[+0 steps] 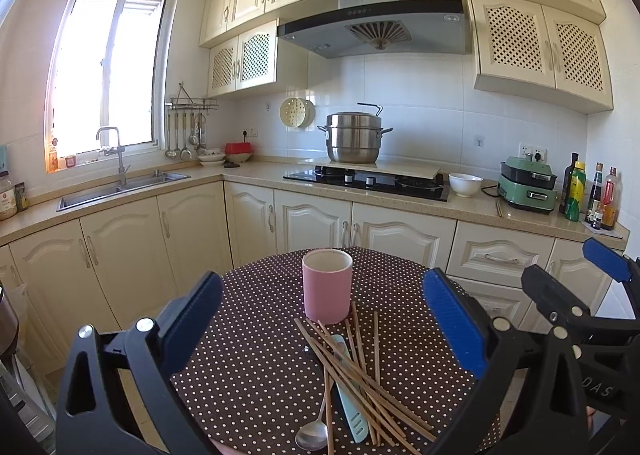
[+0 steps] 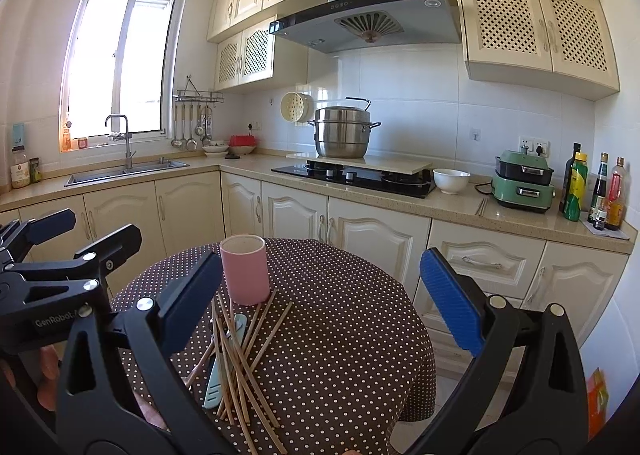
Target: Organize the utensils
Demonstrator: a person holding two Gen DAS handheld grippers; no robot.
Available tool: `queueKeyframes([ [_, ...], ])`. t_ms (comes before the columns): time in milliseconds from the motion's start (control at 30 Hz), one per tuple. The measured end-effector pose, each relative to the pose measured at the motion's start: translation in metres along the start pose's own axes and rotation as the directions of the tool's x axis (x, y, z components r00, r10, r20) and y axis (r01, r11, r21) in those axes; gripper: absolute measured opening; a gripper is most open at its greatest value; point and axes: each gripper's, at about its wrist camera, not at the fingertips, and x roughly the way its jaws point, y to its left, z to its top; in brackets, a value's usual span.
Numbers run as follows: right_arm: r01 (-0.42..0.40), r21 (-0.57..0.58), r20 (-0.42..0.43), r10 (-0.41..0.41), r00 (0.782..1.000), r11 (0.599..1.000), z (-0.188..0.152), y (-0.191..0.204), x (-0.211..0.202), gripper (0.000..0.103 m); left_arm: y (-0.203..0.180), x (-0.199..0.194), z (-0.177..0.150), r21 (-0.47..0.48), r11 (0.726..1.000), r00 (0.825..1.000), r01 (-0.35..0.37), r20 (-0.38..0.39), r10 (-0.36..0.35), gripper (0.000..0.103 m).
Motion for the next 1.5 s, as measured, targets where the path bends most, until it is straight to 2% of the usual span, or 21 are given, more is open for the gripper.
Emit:
queueKeyframes([
  [167, 0.007, -0.009, -0.024, -0.007, 1.0, 1.0, 0.0007, 0.0004, -0.0034, 0.097, -0.0013, -0.0021, -0.0006, -0.003, 1.0, 0.999, 0.003, -0.033, -0.003, 0.099],
  [1500, 0.004, 0.004, -0.056, -0.003, 0.998, 1.0, 0.0061, -0.0039, 0.001, 0.097, -0.0062, 0.0005, 0.0034, -0.006, 1.0, 0.999, 0.003, -0.053, -0.004, 0.099],
])
